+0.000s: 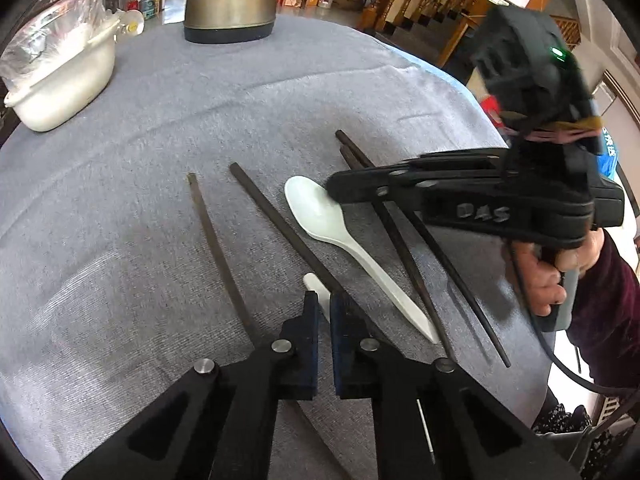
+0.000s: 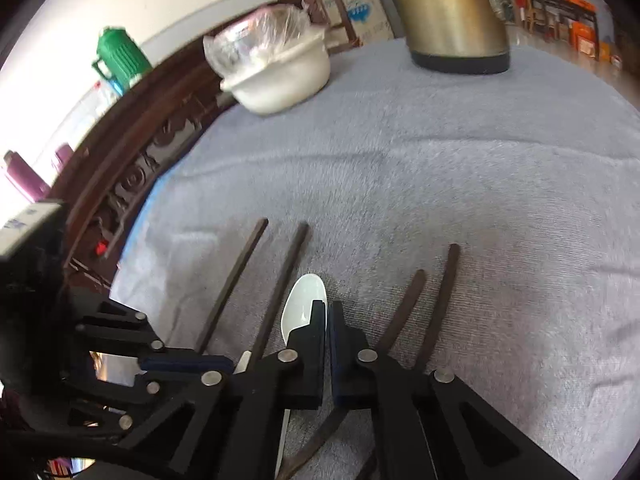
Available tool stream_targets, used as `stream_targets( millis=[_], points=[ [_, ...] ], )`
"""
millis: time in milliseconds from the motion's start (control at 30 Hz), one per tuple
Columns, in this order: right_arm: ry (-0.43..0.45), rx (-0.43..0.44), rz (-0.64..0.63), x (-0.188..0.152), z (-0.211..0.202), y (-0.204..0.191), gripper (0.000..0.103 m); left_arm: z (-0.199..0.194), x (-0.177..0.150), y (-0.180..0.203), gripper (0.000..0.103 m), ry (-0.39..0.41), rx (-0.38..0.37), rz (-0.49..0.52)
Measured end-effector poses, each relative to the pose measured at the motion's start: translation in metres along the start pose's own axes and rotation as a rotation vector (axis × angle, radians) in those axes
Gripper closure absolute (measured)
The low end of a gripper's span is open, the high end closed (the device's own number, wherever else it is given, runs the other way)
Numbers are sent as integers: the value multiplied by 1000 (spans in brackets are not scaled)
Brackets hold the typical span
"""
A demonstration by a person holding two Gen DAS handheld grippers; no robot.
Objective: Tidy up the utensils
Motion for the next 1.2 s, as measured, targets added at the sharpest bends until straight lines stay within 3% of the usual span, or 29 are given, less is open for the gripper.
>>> stream_targets(
  millis=[167, 300, 400, 467, 533, 700, 933, 1100, 1167, 1200],
  points=[
    [59, 20, 61, -6, -27, 9, 102, -12, 1, -7, 99, 39, -1, -30],
    [68, 59, 90, -2, -37, 7, 98, -13, 1, -2, 99, 19, -1, -21],
    [48, 68, 104, -1, -36, 6, 98, -5, -1, 3, 86, -12, 14, -17],
    [26, 46, 88, -3, -32, 4, 94, -6, -1, 7, 74, -1, 9, -10],
    [6, 50, 77, -7, -28, 1, 87, -6, 0, 11, 70, 3, 4, 0],
    [0, 58, 44, -10, -26, -8, 70, -4, 4, 12, 70, 24, 7, 18],
    [6, 21, 18, 3, -12, -7, 70, -3, 5, 13, 98, 57, 2, 36],
    [-17, -5, -39, 6, 5, -5, 69, -3, 3, 6, 100, 66, 14, 31],
    [-22, -30, -61, 5, 5, -6, 79, -6, 1, 3, 101, 76, 18, 26],
    [-29, -35, -67, 4, 5, -6, 92, -9, 1, 0, 101, 82, 25, 24]
  ],
)
Point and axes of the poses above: each gripper's, at about its wrist camera, not at the fingertips, and z roughly the way its jaws point, y to its right, x to its top, the point moved 7 cm from there along z, roughly the way its jaws point, and after that the axes turned 7 degrees about x, right-handed, at the moved point
